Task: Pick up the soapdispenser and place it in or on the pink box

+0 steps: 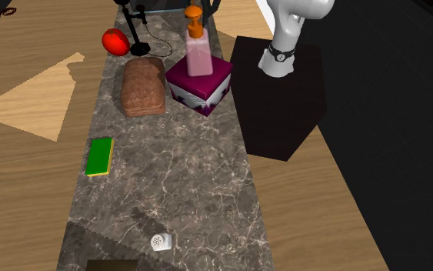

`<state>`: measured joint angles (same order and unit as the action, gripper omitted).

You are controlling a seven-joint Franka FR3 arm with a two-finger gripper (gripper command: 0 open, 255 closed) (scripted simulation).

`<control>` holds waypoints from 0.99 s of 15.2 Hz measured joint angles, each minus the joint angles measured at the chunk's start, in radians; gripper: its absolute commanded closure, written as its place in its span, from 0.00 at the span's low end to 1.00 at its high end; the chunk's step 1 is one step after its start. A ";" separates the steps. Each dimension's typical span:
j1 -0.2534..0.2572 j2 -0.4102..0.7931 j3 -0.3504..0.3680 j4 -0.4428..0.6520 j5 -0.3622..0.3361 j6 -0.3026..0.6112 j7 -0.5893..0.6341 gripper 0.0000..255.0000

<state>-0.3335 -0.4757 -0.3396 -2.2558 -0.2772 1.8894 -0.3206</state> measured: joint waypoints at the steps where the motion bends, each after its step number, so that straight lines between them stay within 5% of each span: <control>1: 0.000 0.001 0.000 -0.002 0.000 0.003 0.000 1.00; 5: 0.000 0.000 -0.001 -0.004 -0.001 0.005 0.001 1.00; 6: 0.000 0.000 -0.001 -0.004 -0.001 0.005 0.001 0.00; 15: 0.004 -0.012 0.016 0.051 0.007 -0.063 0.002 0.00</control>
<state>-0.3295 -0.4873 -0.3236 -2.2045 -0.2704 1.8266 -0.3188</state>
